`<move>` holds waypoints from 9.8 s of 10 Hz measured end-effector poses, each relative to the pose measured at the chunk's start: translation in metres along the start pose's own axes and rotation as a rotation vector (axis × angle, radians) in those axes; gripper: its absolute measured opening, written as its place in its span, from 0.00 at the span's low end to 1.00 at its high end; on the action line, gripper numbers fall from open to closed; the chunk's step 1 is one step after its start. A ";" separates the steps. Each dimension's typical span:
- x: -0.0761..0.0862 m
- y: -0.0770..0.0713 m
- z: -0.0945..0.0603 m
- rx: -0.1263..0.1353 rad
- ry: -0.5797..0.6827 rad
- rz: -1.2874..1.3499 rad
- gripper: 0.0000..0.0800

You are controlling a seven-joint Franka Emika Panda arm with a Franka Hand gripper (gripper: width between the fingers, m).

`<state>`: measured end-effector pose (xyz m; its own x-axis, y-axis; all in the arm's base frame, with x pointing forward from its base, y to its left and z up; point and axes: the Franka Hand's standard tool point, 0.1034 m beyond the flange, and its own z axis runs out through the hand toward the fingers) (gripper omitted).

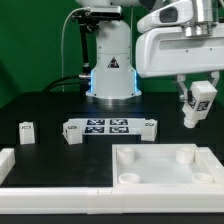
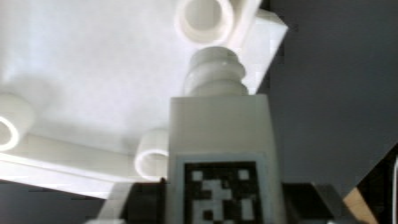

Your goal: Assemble one leg

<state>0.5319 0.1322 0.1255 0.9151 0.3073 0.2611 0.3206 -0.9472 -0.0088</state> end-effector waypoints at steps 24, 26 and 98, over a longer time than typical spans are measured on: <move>0.063 0.040 0.060 -0.042 0.250 -0.097 0.36; 0.064 0.037 0.060 -0.042 0.258 -0.100 0.36; 0.063 0.037 0.071 0.018 -0.288 -0.158 0.36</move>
Offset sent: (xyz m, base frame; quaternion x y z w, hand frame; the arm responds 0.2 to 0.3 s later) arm 0.0292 -0.0042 -0.0032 -0.0159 -0.0049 -0.0329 0.9993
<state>0.6189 0.1235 0.0731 0.8844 0.4662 -0.0228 0.4662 -0.8847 -0.0074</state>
